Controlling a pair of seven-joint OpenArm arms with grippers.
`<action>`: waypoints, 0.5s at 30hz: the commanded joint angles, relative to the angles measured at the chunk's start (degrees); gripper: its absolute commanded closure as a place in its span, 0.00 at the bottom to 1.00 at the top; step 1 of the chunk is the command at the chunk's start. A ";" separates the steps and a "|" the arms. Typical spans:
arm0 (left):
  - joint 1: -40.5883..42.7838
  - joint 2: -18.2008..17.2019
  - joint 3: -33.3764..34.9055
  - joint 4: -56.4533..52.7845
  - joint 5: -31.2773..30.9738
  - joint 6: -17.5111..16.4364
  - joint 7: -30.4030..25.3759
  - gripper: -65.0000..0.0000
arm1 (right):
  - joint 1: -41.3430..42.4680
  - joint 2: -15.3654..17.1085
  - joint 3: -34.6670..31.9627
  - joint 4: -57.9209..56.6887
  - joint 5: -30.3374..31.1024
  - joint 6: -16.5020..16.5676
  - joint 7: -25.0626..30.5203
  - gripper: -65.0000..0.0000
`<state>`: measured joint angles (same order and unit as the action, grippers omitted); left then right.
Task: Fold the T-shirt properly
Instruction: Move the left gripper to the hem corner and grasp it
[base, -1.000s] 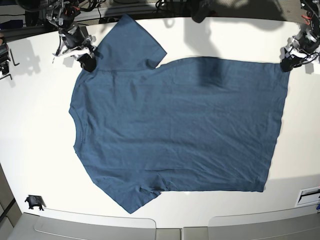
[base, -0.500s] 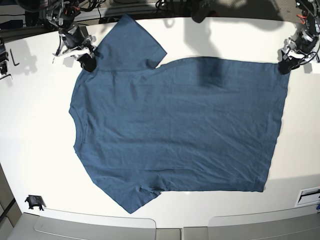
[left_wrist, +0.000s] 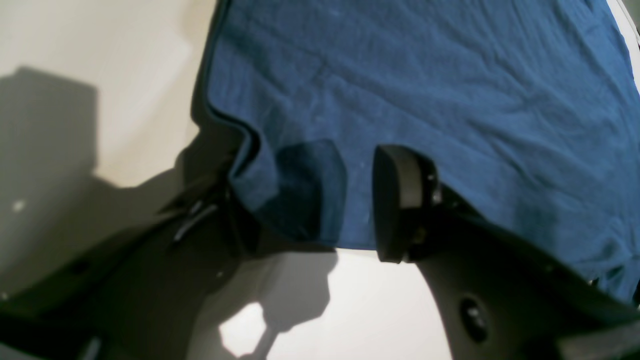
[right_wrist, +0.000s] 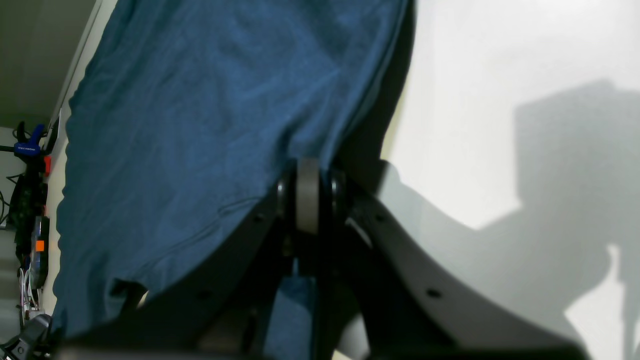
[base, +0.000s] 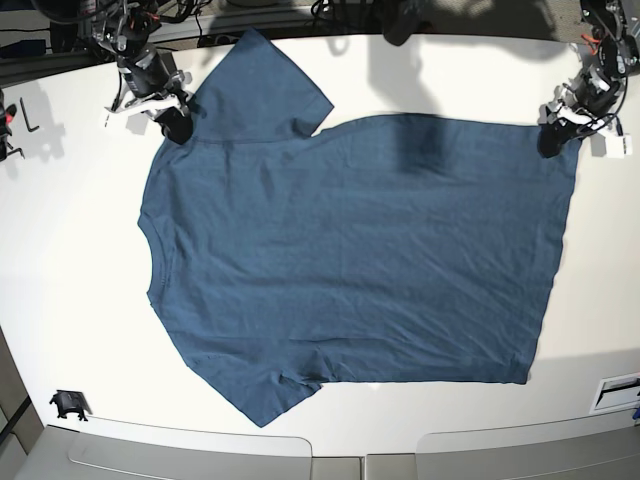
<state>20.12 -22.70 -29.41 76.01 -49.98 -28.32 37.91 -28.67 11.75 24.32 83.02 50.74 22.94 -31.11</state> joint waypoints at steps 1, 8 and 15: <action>-0.33 -0.83 -0.11 0.46 0.44 0.46 0.83 0.59 | -0.72 0.13 0.02 -0.24 0.20 -1.25 -1.53 1.00; -0.42 -0.83 -0.11 0.46 4.48 0.48 -3.23 1.00 | -0.70 0.13 0.04 -0.24 0.20 -1.27 -1.53 1.00; -0.42 -0.83 -0.11 0.46 4.96 0.46 -3.67 1.00 | -0.70 0.13 0.04 -0.24 0.20 -1.27 -1.55 1.00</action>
<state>19.66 -22.57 -29.26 75.94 -44.75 -27.68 34.65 -28.67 11.75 24.32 83.02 50.74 22.94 -31.11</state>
